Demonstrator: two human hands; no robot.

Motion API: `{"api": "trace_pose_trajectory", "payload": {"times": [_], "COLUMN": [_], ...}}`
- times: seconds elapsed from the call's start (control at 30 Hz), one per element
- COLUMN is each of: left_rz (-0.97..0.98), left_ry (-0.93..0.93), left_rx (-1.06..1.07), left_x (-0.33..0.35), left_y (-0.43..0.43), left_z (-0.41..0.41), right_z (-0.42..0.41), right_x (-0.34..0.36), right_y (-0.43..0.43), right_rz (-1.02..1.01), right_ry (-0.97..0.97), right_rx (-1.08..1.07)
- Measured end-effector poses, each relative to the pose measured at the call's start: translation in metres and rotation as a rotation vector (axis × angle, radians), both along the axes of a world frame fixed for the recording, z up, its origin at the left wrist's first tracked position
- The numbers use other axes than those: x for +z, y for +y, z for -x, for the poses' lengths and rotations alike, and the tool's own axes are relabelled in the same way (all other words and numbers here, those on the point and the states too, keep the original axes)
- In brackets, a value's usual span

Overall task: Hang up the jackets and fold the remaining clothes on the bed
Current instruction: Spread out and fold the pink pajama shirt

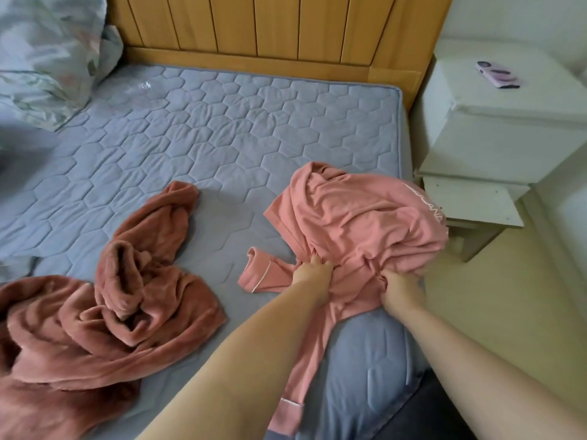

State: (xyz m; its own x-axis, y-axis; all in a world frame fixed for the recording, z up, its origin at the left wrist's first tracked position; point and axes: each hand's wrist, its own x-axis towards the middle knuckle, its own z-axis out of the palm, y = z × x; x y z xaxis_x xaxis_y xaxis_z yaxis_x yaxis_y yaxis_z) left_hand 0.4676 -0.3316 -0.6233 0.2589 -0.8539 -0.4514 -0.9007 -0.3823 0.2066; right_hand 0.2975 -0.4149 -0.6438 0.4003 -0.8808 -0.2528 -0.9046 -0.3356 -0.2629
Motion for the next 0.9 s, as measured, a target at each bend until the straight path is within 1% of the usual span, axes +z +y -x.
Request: {"api": "trace_pose_trajectory", "payload": {"times": [0.07,0.1,0.13,0.23,0.27,0.3,0.33,0.37,0.4,0.43,0.53,0.57,0.6,0.63,0.67,0.7,0.8,0.83,0.9], "left_rz": [0.042,0.060,0.055,0.013,0.050,0.120,0.218,0.343,0.470,0.571,0.687,0.722,0.720,0.702,0.699,0.713,0.813,0.829,0.838], "left_ry": [0.072,0.173,0.334,0.840,0.923,0.967,0.992,0.997,0.959,0.897,0.754,0.676,0.564,0.449,0.337,0.224,-0.109,-0.154,-0.140], "left_rx": [0.016,0.054,0.129,0.520,0.673,0.832,1.001,1.166,1.297,1.394,1.540,1.544,1.498,1.398,1.270,1.126,0.644,0.480,0.154], "left_x": [0.008,0.013,0.018,0.027,0.026,0.023,0.023,0.023,0.023,0.021,0.014,0.012,0.014,0.017,0.018,0.018,0.015,0.014,0.013], "left_y": [-0.003,-0.002,0.000,0.014,0.018,0.020,0.024,0.027,0.032,0.037,0.051,0.050,0.048,0.044,0.040,0.036,0.030,0.028,0.024], "left_z": [-0.003,-0.007,-0.012,-0.043,-0.057,-0.072,-0.085,-0.097,-0.107,-0.116,-0.127,-0.126,-0.121,-0.116,-0.110,-0.105,-0.091,-0.086,-0.071], "right_z": [-0.005,-0.007,-0.012,-0.029,-0.034,-0.038,-0.040,-0.040,-0.039,-0.036,-0.026,-0.024,-0.022,-0.020,-0.019,-0.018,-0.022,-0.026,-0.034], "right_x": [0.000,0.001,0.004,0.027,0.037,0.044,0.049,0.050,0.050,0.047,0.041,0.041,0.040,0.037,0.034,0.028,0.027,0.032,0.041], "right_y": [0.006,0.008,0.012,0.027,0.031,0.030,0.026,0.019,0.011,0.001,-0.017,-0.020,-0.024,-0.028,-0.032,-0.038,-0.048,-0.049,-0.047], "right_rz": [0.000,0.005,0.023,0.157,0.216,0.275,0.327,0.361,0.380,0.371,0.225,0.118,-0.038,-0.227,-0.369,-0.452,-0.556,-0.569,-0.569], "right_ry": [-0.089,-0.146,-0.232,-0.549,-0.635,-0.691,-0.706,-0.681,-0.637,-0.597,-0.570,-0.614,-0.701,-0.821,-0.938,-1.008,-1.057,-1.042,-0.970], "right_rx": [-0.081,-0.103,-0.099,0.039,0.069,0.073,0.063,0.029,-0.034,-0.122,-0.423,-0.534,-0.639,-0.729,-0.782,-0.825,-0.847,-0.819,-0.763]}}
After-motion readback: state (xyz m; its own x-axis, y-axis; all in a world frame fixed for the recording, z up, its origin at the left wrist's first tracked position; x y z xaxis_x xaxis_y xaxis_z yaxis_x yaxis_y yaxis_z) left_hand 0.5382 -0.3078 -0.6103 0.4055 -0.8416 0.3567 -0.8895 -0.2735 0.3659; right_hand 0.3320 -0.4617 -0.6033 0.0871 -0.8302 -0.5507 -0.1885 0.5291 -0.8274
